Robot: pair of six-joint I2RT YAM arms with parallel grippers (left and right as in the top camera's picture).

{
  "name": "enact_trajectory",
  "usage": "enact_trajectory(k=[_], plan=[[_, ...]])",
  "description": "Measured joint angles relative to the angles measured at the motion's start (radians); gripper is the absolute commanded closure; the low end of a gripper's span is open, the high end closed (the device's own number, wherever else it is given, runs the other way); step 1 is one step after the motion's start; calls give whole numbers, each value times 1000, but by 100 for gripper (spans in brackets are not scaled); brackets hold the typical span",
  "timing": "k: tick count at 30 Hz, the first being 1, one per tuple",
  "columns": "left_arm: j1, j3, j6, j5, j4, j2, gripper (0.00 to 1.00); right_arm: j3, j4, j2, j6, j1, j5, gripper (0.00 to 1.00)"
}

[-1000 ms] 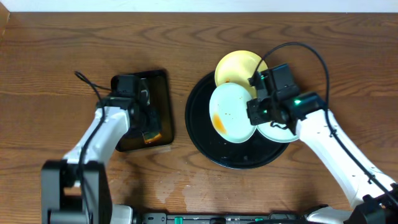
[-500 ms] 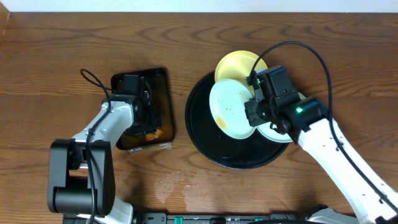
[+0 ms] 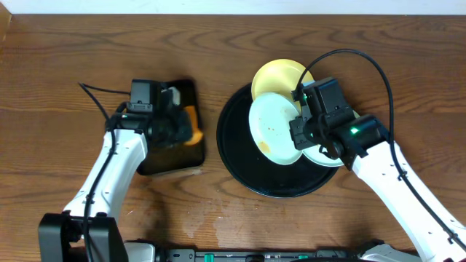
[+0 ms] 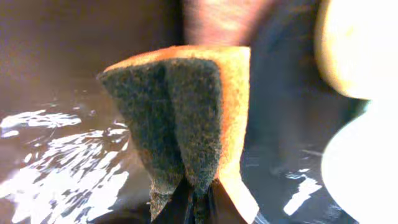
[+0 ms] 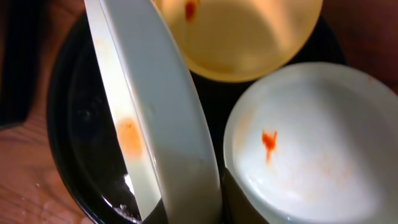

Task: Clean dirty plates on tray and stack at the side
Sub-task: 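Wipe the tilted pale green plate with the sponge in the left gripper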

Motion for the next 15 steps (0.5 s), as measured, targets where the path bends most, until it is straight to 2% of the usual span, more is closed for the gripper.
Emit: enact_trajectory(k=[6,11,15], plan=[[-169,0,-27,165,209,0,92,0,-45,24,20,1,6,99],[-325,0,-66,211,355,3,92,0,-47,26,26,6,6,99],[-401,0,-114,211,423,31,92,0,-47,26,29,7,-3,99]])
